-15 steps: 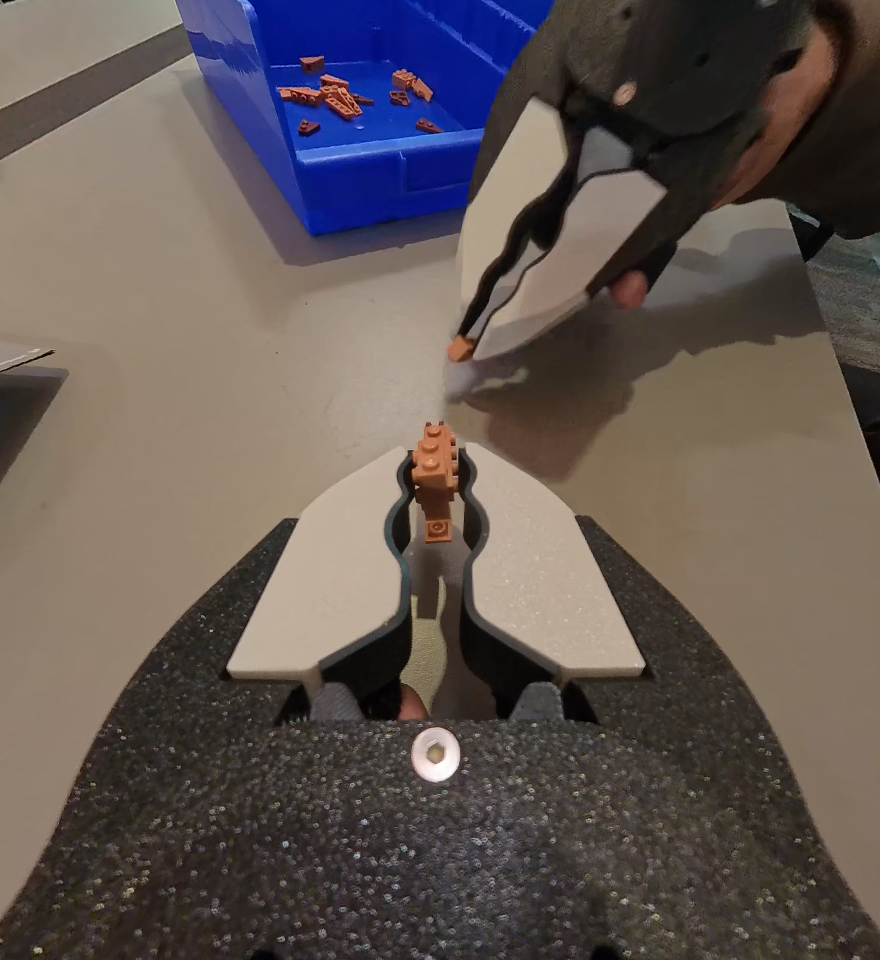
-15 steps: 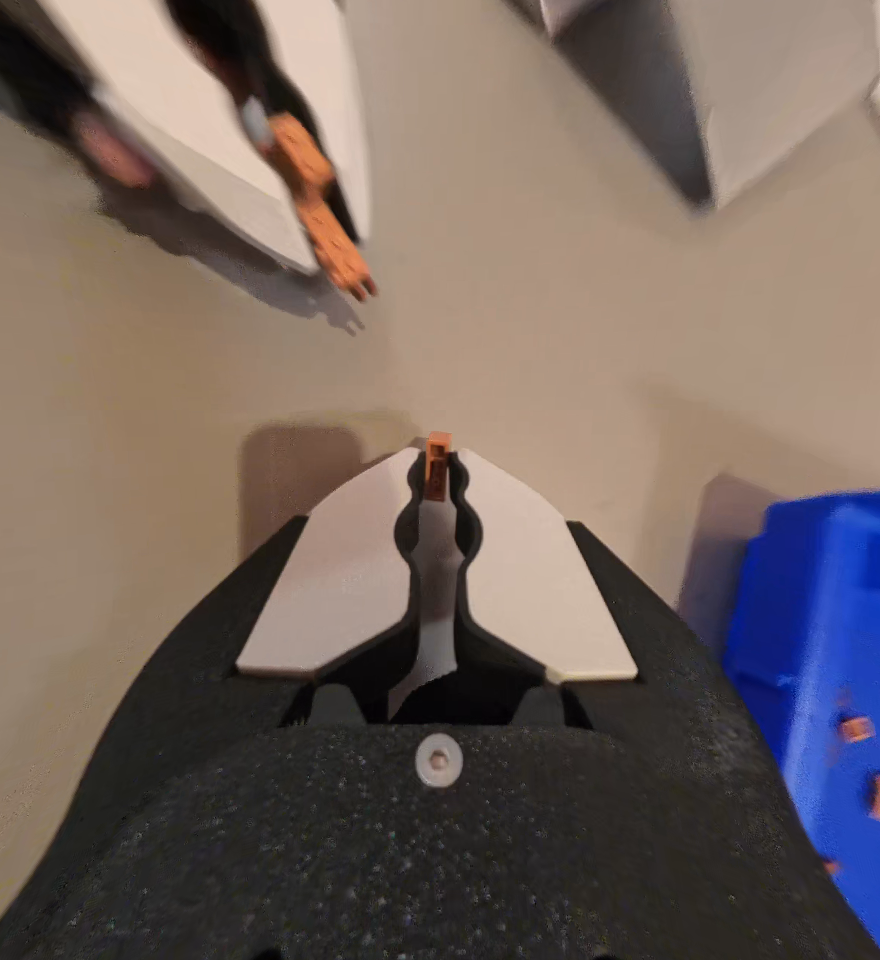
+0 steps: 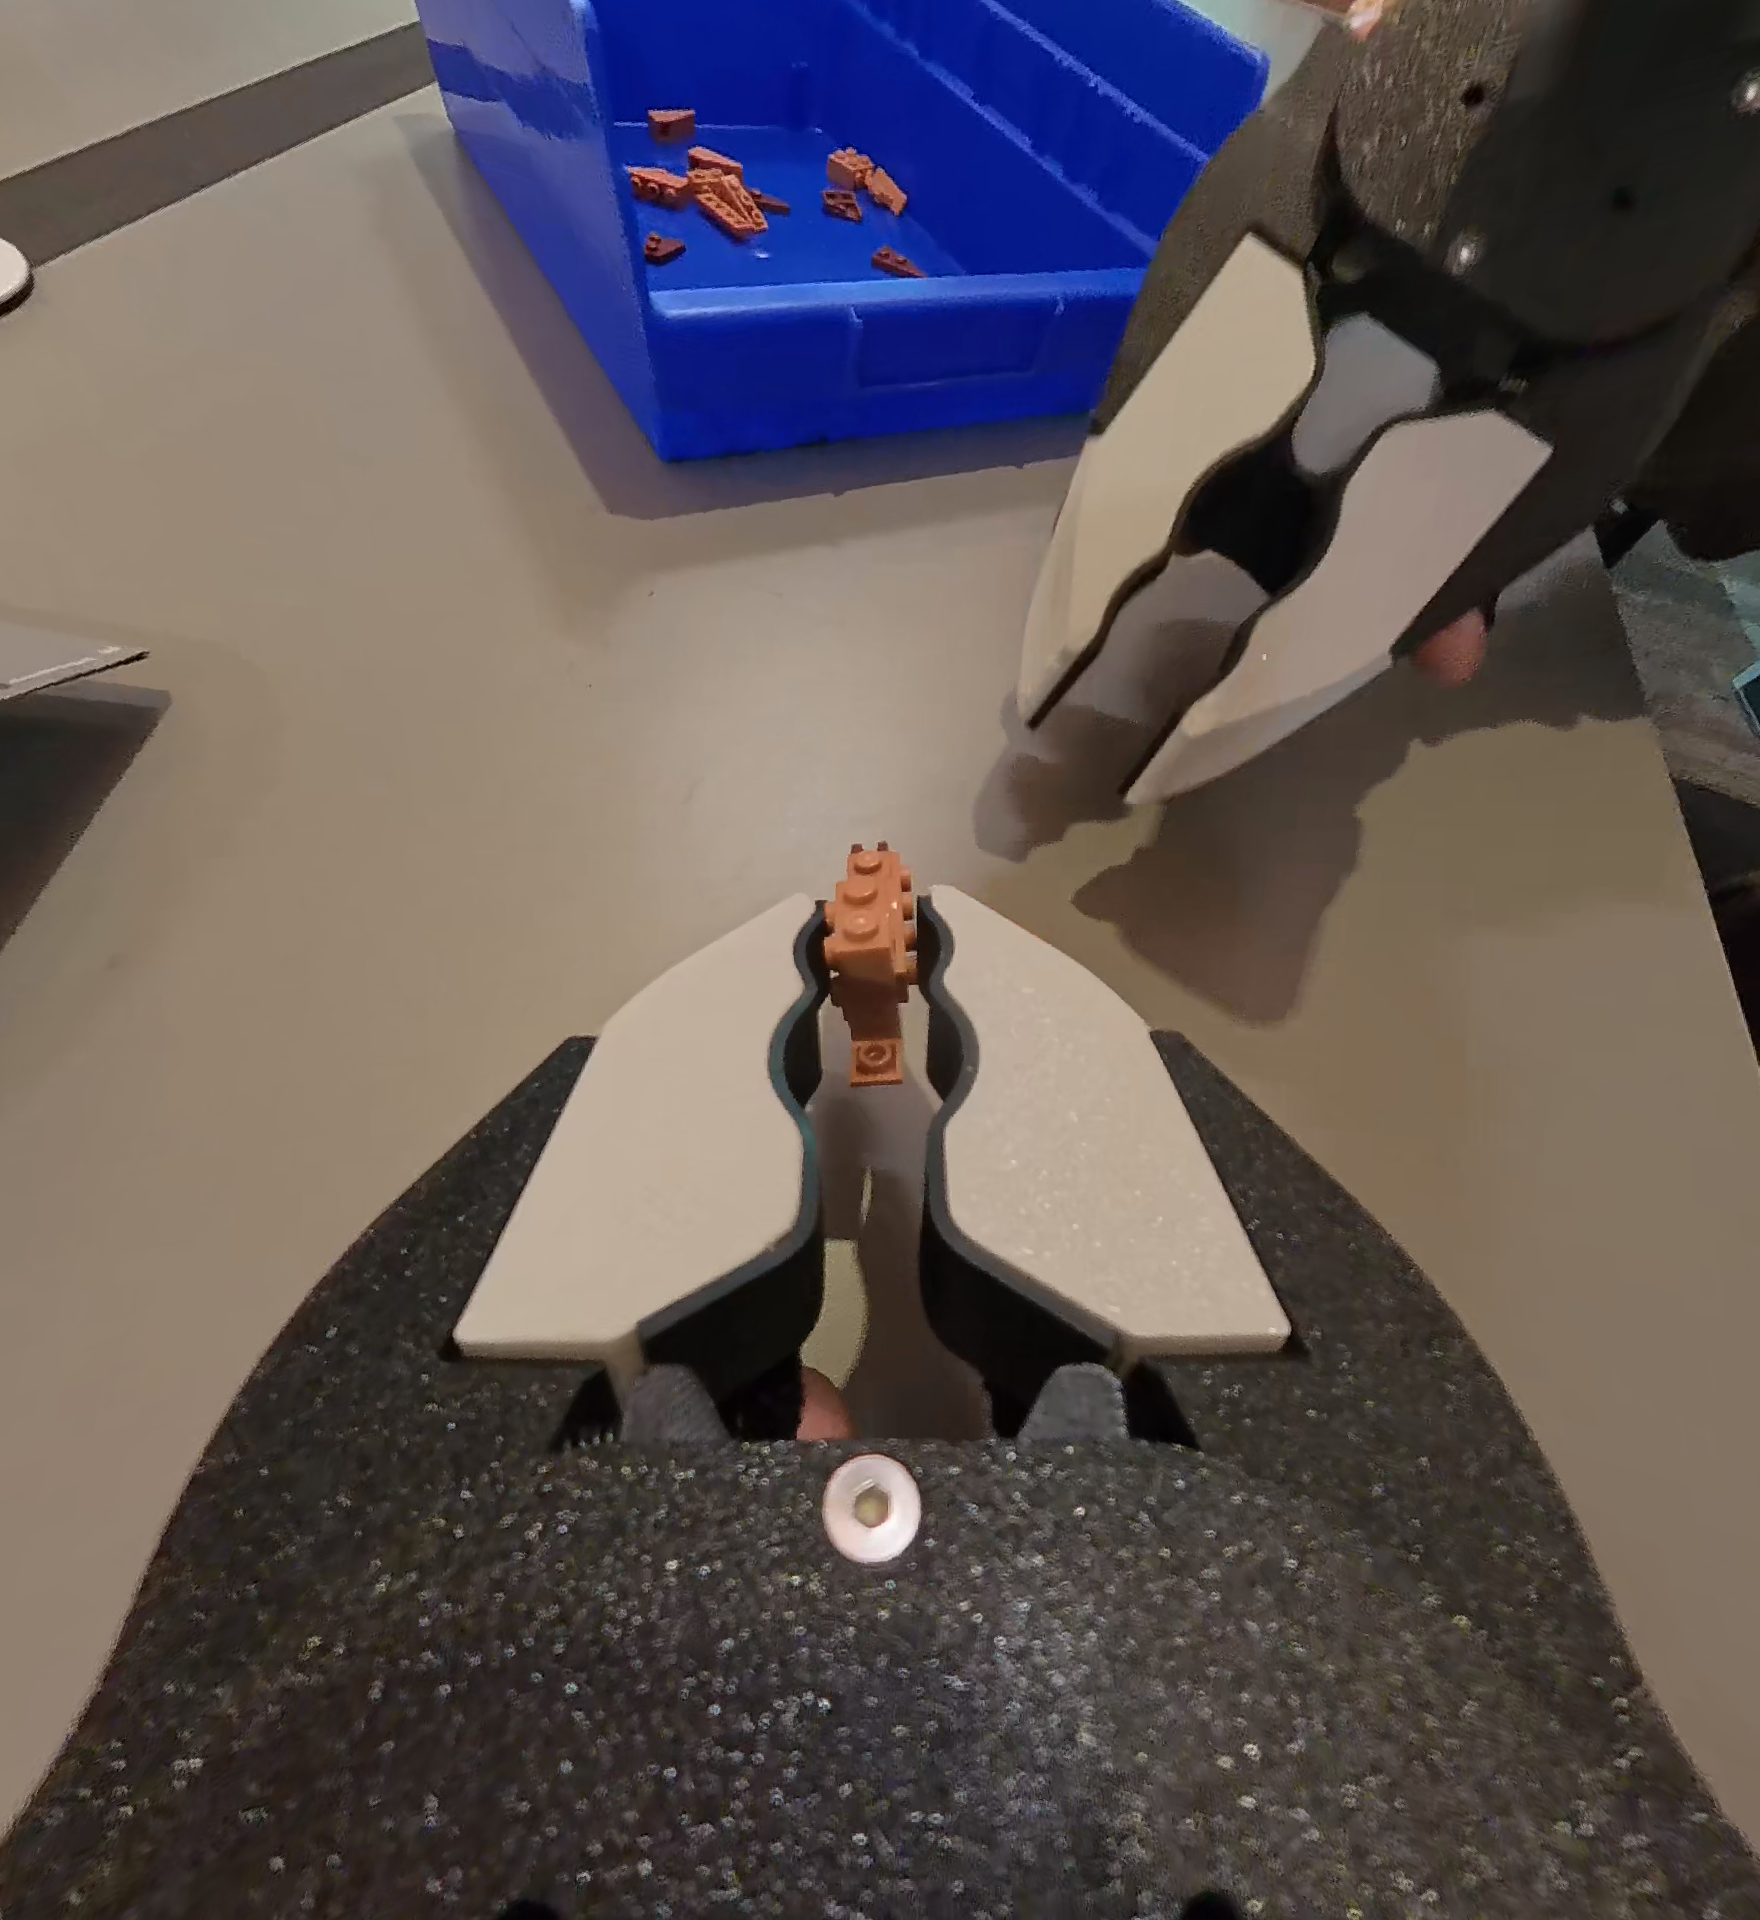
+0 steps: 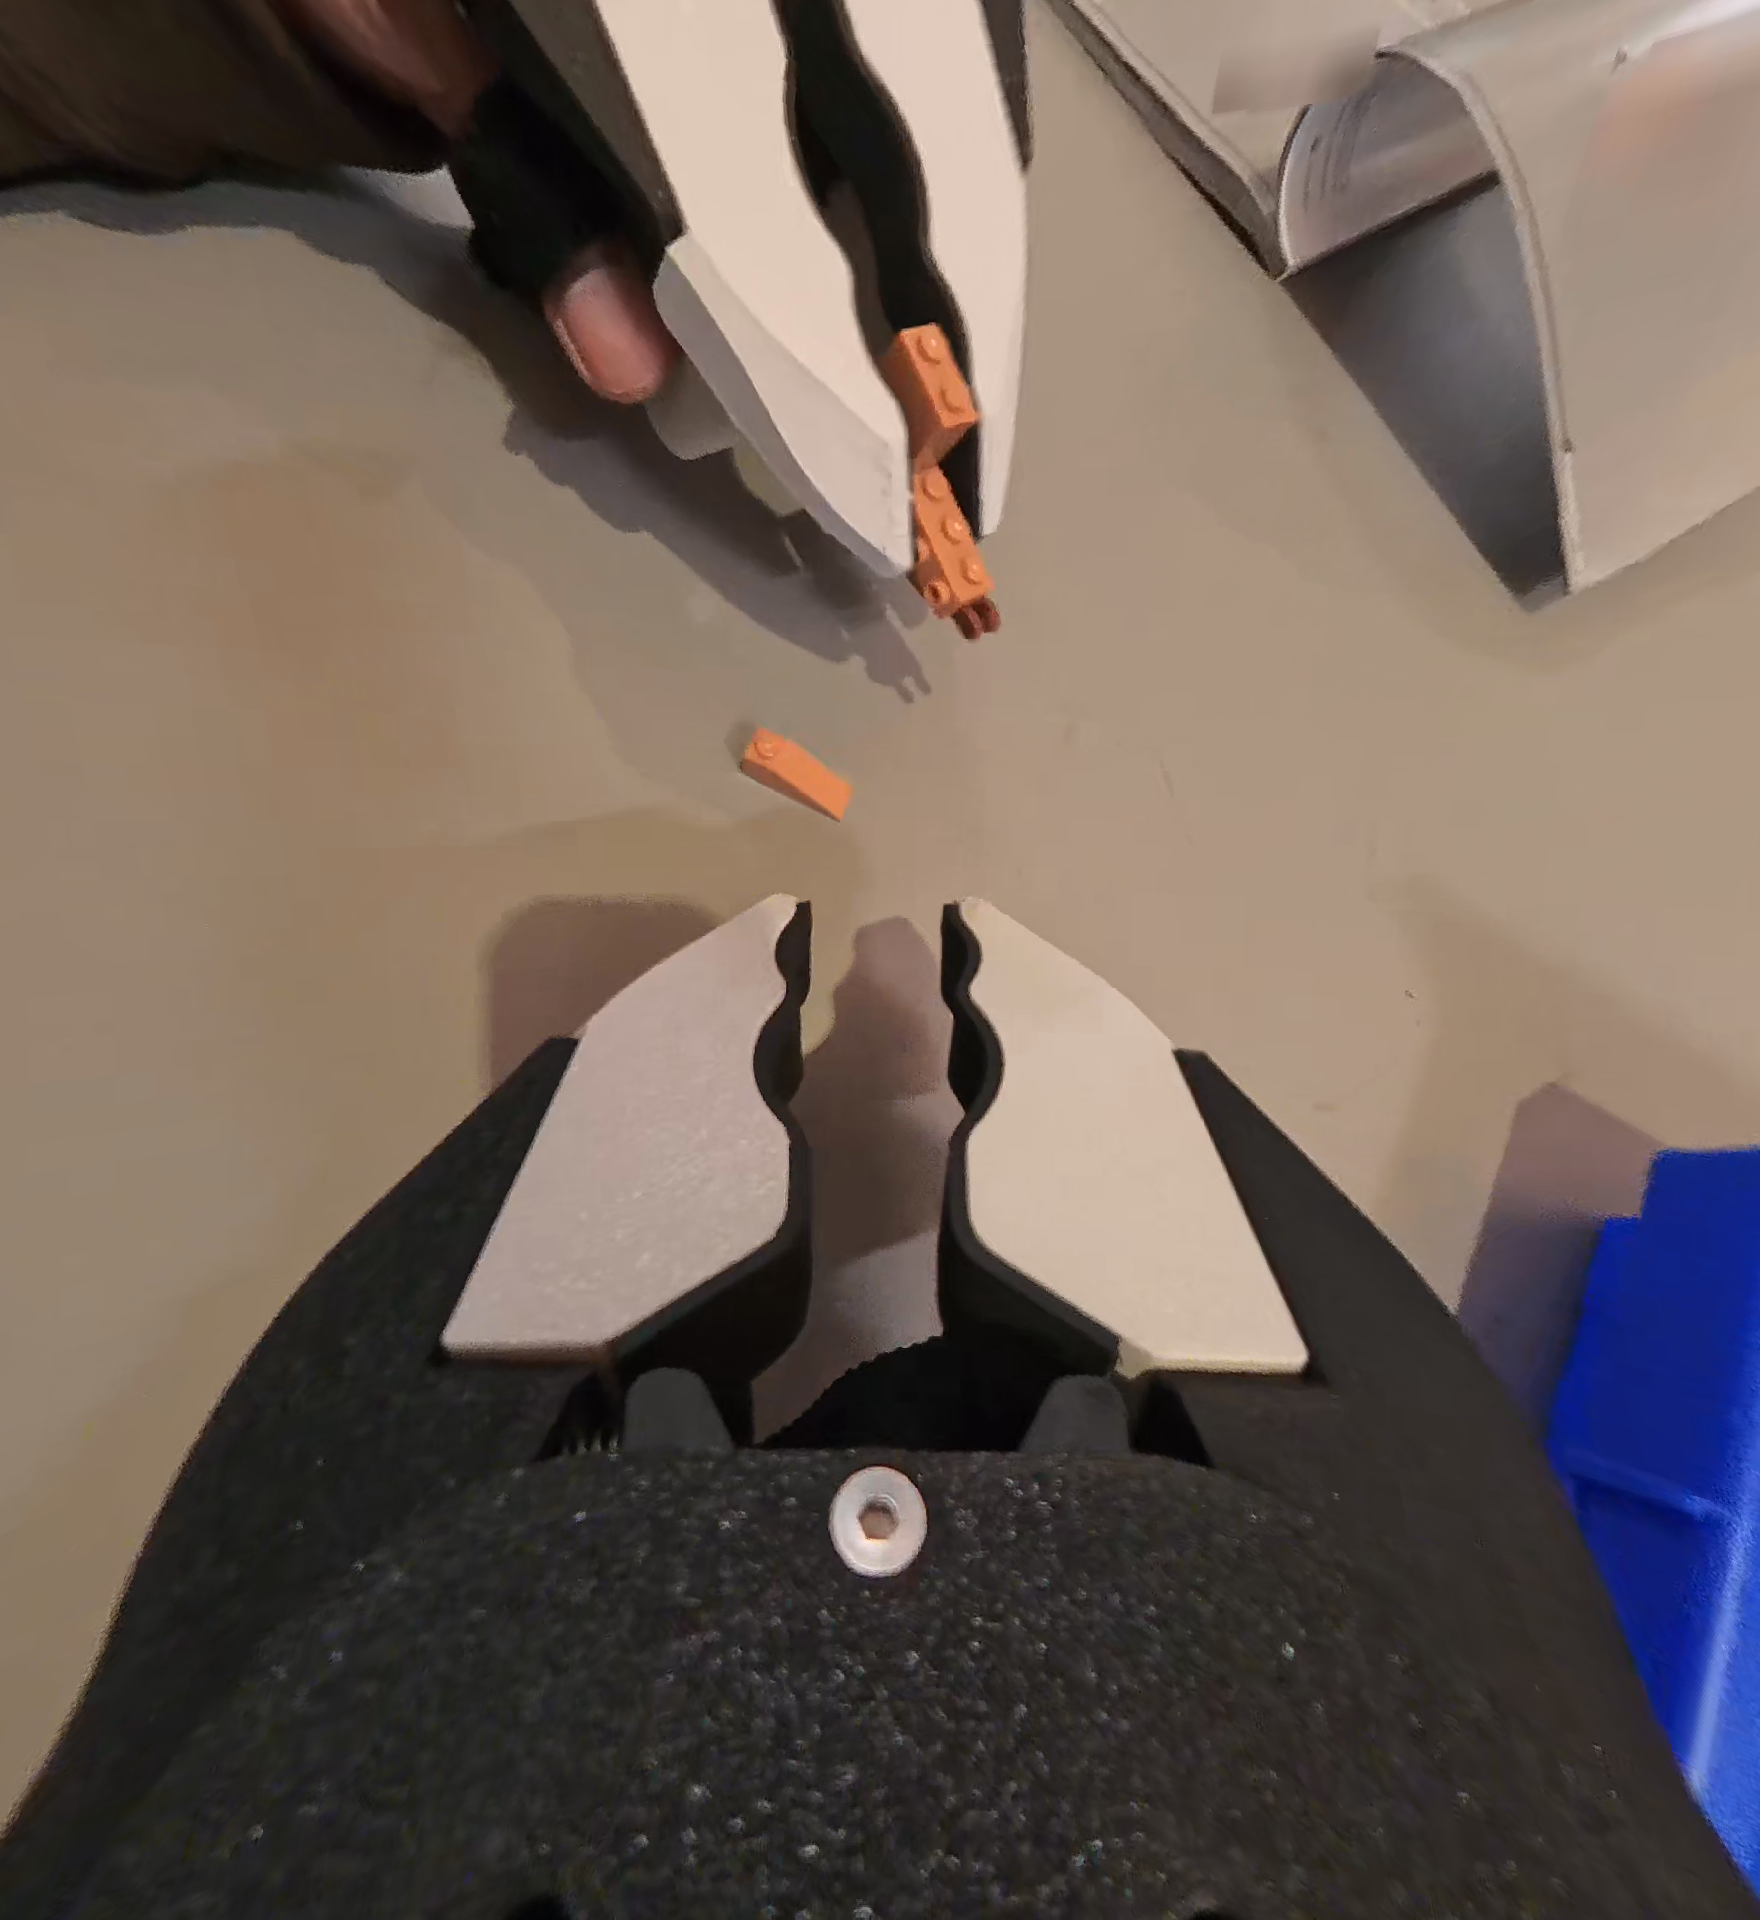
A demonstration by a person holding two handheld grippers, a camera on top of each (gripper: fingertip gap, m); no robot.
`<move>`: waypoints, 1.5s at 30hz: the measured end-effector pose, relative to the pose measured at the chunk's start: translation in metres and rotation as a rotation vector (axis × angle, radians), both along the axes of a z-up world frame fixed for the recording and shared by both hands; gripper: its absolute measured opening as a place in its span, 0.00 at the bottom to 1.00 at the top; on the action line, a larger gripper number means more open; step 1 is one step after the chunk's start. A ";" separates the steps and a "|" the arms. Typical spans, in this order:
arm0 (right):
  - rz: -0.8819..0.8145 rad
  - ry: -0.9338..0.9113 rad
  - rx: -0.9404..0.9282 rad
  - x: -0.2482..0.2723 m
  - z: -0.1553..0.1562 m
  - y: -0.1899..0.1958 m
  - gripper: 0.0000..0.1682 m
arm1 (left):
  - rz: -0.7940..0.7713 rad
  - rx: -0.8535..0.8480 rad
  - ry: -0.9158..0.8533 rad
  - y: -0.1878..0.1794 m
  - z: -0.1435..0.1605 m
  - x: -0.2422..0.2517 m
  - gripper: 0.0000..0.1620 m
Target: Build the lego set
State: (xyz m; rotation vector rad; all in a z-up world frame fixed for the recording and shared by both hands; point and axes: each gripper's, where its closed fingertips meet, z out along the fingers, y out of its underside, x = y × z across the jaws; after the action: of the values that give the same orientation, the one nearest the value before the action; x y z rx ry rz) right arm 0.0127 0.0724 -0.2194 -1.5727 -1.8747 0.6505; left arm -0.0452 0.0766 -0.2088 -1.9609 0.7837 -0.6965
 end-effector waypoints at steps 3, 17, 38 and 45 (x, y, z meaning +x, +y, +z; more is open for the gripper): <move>0.079 -0.003 0.042 -0.014 -0.004 -0.011 0.12 | 0.008 -0.010 -0.006 0.001 0.000 -0.004 0.10; 0.456 -0.058 0.030 -0.045 -0.022 -0.022 0.10 | -0.225 0.039 0.057 -0.028 -0.004 -0.013 0.09; 0.238 0.053 -0.122 -0.051 -0.015 -0.012 0.11 | -0.284 0.193 -0.013 -0.033 0.015 -0.018 0.09; 0.220 -0.020 -0.072 -0.054 -0.028 -0.010 0.05 | -0.313 0.245 -0.042 -0.037 0.022 -0.018 0.09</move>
State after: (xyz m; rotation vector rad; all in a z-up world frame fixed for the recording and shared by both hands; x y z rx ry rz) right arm -0.0408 0.0624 -0.2477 -1.4326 -2.0782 0.8082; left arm -0.0631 0.0400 -0.1872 -1.6148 1.1092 -0.7812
